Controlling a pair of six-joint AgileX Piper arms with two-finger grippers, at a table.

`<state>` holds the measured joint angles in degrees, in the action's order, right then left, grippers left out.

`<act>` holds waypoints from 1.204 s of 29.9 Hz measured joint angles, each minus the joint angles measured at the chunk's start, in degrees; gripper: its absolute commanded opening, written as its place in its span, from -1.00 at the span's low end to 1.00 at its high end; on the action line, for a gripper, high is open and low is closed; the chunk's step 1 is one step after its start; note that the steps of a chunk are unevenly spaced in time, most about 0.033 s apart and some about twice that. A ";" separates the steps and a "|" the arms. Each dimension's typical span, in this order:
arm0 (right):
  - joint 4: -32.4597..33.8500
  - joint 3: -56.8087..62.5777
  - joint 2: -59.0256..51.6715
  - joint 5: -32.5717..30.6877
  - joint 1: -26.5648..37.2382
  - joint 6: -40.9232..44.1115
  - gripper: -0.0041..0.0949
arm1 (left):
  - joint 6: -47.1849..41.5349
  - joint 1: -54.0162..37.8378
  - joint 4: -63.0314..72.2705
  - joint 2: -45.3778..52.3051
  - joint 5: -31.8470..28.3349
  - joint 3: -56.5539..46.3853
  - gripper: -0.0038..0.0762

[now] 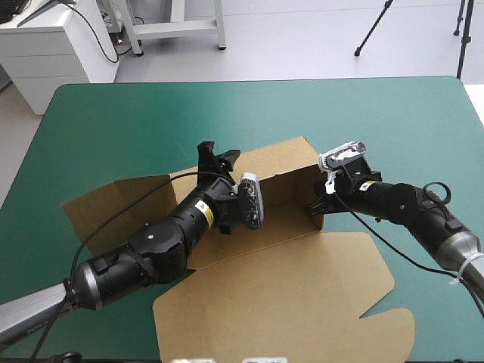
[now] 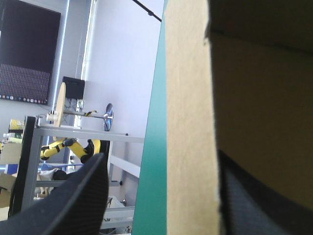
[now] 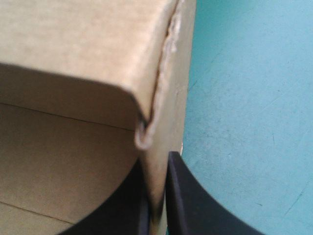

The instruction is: Fold the box

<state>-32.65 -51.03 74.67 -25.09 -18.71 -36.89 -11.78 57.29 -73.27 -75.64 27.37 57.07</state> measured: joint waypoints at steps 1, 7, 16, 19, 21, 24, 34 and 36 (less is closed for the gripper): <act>0.67 0.00 0.00 0.13 -0.06 0.89 -0.95 | 0.16 1.32 0.28 0.28 0.81 0.00 0.20; 5.32 -0.21 0.00 0.38 -0.46 6.36 -0.95 | 4.78 9.32 8.26 1.68 7.41 0.03 0.24; 5.99 -0.39 0.00 0.38 -0.46 7.34 -0.95 | 10.67 20.37 21.06 2.60 20.28 12.35 0.12; 6.06 -0.38 0.00 0.38 -0.46 7.34 -0.95 | 16.66 20.84 31.48 2.60 25.07 20.70 0.08; 6.05 -0.38 0.00 0.33 -0.46 7.34 -0.95 | 19.75 20.84 37.09 2.60 29.04 26.34 0.08; 6.12 -0.38 0.00 0.33 -0.46 7.34 -0.95 | 22.38 20.86 41.33 2.35 34.15 33.03 0.03; 6.32 -0.44 0.00 0.33 -0.46 7.36 -0.95 | 25.14 9.25 45.31 -0.23 41.83 43.67 -0.13; 6.32 -0.44 0.00 0.33 -0.46 7.36 -0.95 | 25.96 3.63 48.45 -0.86 41.26 43.67 -0.23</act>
<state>-26.33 -51.47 74.67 -24.76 -19.17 -29.53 14.17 60.91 -24.82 -76.50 68.63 100.74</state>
